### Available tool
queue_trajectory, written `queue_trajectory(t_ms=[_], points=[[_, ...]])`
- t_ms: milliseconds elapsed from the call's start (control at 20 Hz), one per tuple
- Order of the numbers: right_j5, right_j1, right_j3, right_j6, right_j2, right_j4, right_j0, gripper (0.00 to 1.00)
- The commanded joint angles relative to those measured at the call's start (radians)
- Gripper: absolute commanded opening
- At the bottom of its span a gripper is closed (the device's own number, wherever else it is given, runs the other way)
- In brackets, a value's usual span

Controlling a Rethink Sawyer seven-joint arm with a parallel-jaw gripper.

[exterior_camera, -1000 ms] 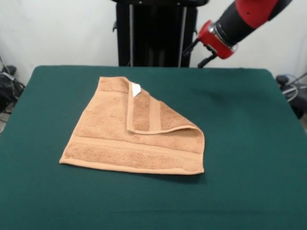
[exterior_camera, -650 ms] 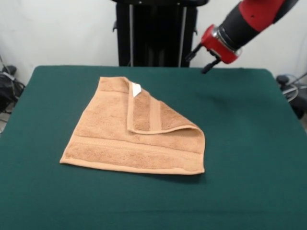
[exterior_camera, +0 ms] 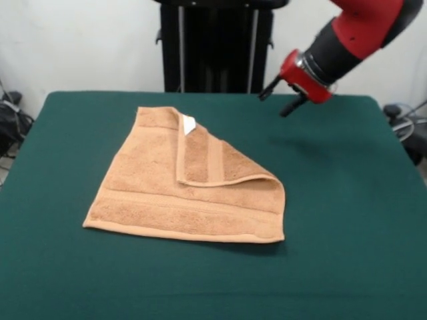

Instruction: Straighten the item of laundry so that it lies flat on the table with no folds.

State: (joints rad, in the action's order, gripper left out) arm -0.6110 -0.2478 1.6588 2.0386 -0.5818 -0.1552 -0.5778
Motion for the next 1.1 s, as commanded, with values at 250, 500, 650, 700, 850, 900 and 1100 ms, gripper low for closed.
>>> queue_trajectory(t_ms=[250,500,650,700,850,900,1100], points=[[0.018,0.06,-0.114,0.096,0.178,-0.003,0.048,1.0],[-0.036,0.05,-0.115,0.089,0.181,0.004,0.052,1.0],[-0.052,0.045,-0.121,0.076,0.186,0.008,0.059,1.0],[-0.059,0.044,-0.124,0.073,0.186,0.009,0.061,1.0],[-0.082,0.043,-0.13,0.071,0.188,0.009,0.064,1.0],[-0.089,0.042,-0.129,0.071,0.188,0.009,0.065,1.0],[-0.112,0.036,-0.134,0.061,0.189,0.013,0.073,1.0]])
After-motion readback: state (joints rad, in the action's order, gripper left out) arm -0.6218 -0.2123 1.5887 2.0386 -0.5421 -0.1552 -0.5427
